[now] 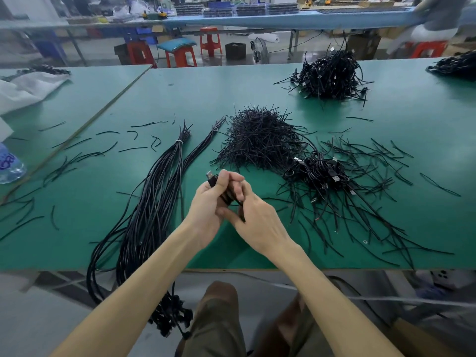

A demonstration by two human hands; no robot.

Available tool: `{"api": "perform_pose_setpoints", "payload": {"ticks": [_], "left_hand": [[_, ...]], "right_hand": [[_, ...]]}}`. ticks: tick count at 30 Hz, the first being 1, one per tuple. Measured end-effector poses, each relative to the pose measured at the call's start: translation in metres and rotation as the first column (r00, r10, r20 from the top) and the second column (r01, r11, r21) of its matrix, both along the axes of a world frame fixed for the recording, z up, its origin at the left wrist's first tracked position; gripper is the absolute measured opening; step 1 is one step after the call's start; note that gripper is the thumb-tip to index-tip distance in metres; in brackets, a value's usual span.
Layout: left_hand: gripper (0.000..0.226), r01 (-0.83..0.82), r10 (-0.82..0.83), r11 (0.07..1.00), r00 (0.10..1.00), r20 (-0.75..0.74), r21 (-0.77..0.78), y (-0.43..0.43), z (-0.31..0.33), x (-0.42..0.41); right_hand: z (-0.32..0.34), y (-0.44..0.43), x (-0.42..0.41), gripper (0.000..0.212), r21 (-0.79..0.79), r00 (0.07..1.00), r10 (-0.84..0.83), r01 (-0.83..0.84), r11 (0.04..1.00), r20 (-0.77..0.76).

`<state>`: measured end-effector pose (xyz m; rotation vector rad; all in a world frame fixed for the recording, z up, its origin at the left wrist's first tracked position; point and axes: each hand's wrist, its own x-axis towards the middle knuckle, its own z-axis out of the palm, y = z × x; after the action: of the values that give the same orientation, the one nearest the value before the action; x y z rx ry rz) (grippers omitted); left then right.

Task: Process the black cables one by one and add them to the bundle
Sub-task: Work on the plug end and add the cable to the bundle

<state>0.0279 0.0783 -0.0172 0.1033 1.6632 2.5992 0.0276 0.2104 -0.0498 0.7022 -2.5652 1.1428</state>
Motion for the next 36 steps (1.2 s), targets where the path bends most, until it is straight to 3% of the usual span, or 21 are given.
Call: {"api": "perform_pose_setpoints", "payload": {"ticks": [7, 13, 17, 28, 32, 36], "left_hand": [[0.027, 0.301, -0.296, 0.952, 0.952, 0.081, -0.06, -0.013, -0.007, -0.002], [0.021, 0.413, -0.415, 0.91, 0.902, 0.117, 0.042, -0.021, -0.011, -0.003], [0.022, 0.452, -0.446, 0.892, 0.885, 0.13, -0.013, -0.022, -0.008, -0.008], [0.033, 0.362, -0.347, 0.913, 0.932, 0.109, -0.19, -0.014, -0.009, -0.011], [0.034, 0.305, -0.296, 0.949, 0.95, 0.101, -0.078, -0.008, -0.006, -0.014], [0.03, 0.233, -0.259, 0.958, 0.953, 0.156, 0.168, 0.0, -0.008, -0.015]], "right_hand": [[0.002, 0.009, -0.008, 0.037, -0.37, 0.954, 0.13, -0.022, 0.929, 0.268], [0.002, 0.011, -0.01, 0.032, -0.413, 0.917, 0.228, -0.079, 0.907, 0.327], [0.002, 0.013, -0.01, 0.035, -0.422, 0.915, 0.23, -0.074, 0.904, 0.331], [0.003, 0.014, -0.014, 0.033, -0.483, 0.902, 0.237, -0.036, 0.875, 0.361], [0.001, 0.015, -0.018, 0.024, -0.546, 0.883, 0.262, -0.008, 0.838, 0.39], [-0.001, 0.015, -0.02, 0.028, -0.57, 0.878, 0.239, 0.045, 0.821, 0.414]]}}
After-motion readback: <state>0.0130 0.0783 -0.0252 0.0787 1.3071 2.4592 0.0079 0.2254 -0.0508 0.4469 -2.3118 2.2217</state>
